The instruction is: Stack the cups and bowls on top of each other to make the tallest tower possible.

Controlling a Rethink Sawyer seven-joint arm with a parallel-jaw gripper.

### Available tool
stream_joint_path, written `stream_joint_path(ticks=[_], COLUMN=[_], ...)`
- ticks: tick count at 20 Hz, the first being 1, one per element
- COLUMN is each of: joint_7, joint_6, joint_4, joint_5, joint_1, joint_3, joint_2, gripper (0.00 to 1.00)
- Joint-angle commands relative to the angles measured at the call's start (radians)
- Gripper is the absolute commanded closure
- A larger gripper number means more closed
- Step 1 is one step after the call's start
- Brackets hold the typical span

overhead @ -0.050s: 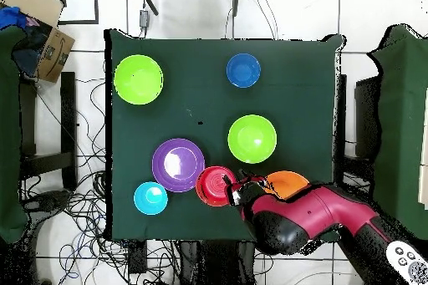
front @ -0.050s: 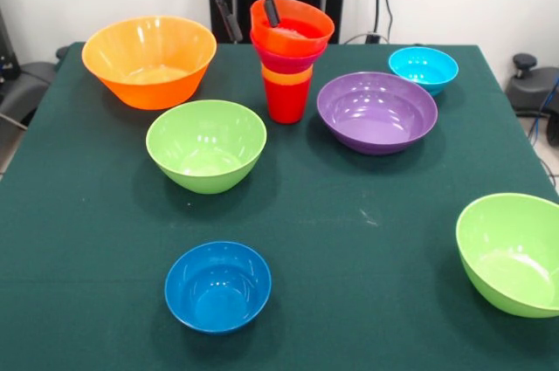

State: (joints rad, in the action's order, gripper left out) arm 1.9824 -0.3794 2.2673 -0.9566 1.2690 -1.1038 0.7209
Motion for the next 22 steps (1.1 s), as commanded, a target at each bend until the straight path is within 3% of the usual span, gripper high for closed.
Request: stream_joint_path(ticks=[1,13,19,22], joint_7=[-0.111,-0.144,-0.152,-0.128], joint_6=[-0.044,-0.168,-0.23,-0.231], joint_4=[-0.001,-0.012,-0.07,-0.12], joint_5=[-0.03,0.203,0.257,0.244], joint_1=[-0.053,-0.077,-0.138,-0.192], joint_3=[0.034,-0.079,-0.062,-0.022], joint_2=[-0.007,0.115,0.154,0.151], gripper=[0.0,0.0,0.0,0.0])
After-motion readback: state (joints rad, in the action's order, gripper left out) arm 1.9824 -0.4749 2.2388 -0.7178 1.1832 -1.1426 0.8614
